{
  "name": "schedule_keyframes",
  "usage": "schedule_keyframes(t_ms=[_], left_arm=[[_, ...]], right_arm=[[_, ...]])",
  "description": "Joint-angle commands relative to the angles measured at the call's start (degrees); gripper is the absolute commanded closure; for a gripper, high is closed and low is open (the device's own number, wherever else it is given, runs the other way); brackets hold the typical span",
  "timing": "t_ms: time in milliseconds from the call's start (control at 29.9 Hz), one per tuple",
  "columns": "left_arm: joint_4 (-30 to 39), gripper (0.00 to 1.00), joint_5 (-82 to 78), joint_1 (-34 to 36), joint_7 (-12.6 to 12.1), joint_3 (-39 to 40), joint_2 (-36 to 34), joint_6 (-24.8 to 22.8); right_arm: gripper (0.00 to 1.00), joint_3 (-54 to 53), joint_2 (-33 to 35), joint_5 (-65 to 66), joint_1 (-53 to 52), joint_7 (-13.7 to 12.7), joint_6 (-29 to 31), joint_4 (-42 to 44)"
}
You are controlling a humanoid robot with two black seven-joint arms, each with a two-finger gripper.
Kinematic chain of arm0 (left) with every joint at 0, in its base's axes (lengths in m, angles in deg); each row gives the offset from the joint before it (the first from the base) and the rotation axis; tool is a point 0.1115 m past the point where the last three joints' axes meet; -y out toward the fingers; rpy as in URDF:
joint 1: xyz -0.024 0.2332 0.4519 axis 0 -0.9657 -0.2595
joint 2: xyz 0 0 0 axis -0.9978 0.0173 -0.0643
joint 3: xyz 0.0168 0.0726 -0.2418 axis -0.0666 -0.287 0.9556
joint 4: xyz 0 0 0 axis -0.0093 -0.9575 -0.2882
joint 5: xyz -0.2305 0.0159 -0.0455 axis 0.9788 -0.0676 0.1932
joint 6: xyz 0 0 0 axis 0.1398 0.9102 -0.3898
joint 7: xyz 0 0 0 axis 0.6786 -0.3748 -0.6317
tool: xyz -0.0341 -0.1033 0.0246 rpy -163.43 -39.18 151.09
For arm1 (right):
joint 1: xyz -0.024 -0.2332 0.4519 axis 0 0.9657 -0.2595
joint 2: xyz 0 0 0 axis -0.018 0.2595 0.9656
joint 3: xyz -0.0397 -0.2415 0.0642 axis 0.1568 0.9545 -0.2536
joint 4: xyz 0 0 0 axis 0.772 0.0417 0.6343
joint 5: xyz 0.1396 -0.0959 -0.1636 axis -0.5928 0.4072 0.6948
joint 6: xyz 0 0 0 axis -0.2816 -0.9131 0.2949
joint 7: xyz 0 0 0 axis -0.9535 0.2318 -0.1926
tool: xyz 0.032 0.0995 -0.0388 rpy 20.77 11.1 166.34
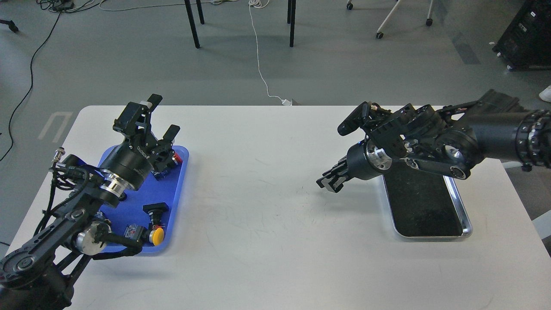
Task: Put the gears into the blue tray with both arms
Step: 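Carry the second gear with the right gripper toward the table center, then open the right gripper to set the gear on the table, withdraw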
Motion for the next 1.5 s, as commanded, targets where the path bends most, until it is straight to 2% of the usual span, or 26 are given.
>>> schedule_keyframes(t_ms=[0, 267, 669, 936, 1103, 1237, 1370, 1471], left_arm=[[0.15, 0.02, 0.01, -0.9, -0.01, 0.58, -0.52, -0.1], [0.15, 0.02, -0.08, -0.99, -0.01, 0.49, -0.88, -0.28], [0.15, 0.02, -0.08, -1.08, -0.01, 0.58, -0.88, -1.25], [0.15, 0.02, -0.17, -1.34, -0.01, 0.58, -0.88, -1.25], [0.24, 0.02, -0.17, -1.61, 0.43, 0.75, -0.96, -1.25], [0.5, 0.02, -0.43, -1.69, 0.17, -0.12, -2.36, -1.25], [0.5, 0.02, -0.61, -1.52, 0.87, 0.23, -3.77, -1.16], [0.59, 0.02, -0.69, -1.26, 3.41, 0.4, -4.56, -1.33]], right_arm=[[0.76, 1.31, -4.06, -5.57, 1.1, 0.01, -2.85, 0.47], [0.76, 4.13, -5.82, -6.46, 3.03, 0.01, -6.72, 0.47], [0.73, 4.13, -6.0, -7.51, 4.7, 0.01, -8.74, 0.47], [0.62, 4.13, -6.17, -8.57, 5.32, 0.01, -9.53, 0.47], [0.37, 3.86, -5.56, -9.62, 5.32, 0.01, -9.62, 0.38], [0.07, 2.9, -1.53, -12.17, 4.62, 0.01, -9.53, 0.12], [0.04, -2.18, 4.97, -15.15, 4.79, 0.01, -9.36, -0.41], [0.04, -9.82, 11.47, -20.33, 7.15, 0.01, -8.83, -1.55]])
